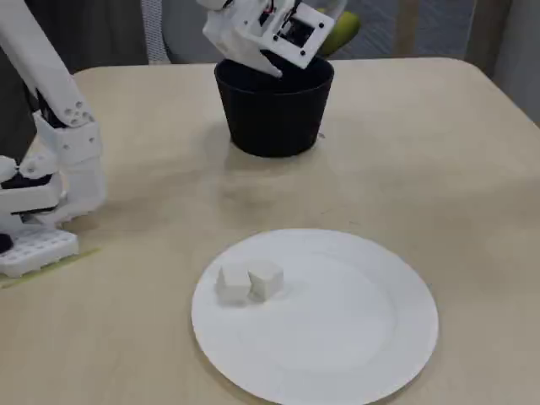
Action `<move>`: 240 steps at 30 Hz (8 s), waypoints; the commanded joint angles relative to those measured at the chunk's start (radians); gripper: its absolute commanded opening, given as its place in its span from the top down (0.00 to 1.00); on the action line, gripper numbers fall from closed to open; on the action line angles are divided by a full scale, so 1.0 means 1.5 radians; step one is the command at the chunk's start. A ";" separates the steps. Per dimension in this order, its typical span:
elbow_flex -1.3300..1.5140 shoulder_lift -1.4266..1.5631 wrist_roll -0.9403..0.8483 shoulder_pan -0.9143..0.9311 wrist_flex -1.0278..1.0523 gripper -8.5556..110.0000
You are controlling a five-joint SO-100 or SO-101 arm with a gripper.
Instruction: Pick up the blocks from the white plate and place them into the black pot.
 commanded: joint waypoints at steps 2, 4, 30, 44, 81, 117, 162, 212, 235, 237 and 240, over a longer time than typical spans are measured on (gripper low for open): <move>-0.008 0.056 0.017 0.037 0.032 0.92; -0.011 0.088 0.028 0.072 0.064 0.95; -0.093 -0.078 0.256 0.659 0.381 0.95; -0.138 -0.144 0.174 0.711 0.451 0.69; -0.135 -0.289 0.185 0.674 0.318 0.86; -0.134 0.170 0.196 0.111 0.204 0.95; 0.099 0.115 0.071 0.048 -0.061 0.95; -0.242 -0.263 -0.376 0.779 0.580 0.90; -0.251 -0.323 -0.398 0.773 0.581 0.59; -0.251 -0.328 -0.398 0.774 0.581 0.60; -0.250 -0.331 -0.395 0.774 0.581 0.63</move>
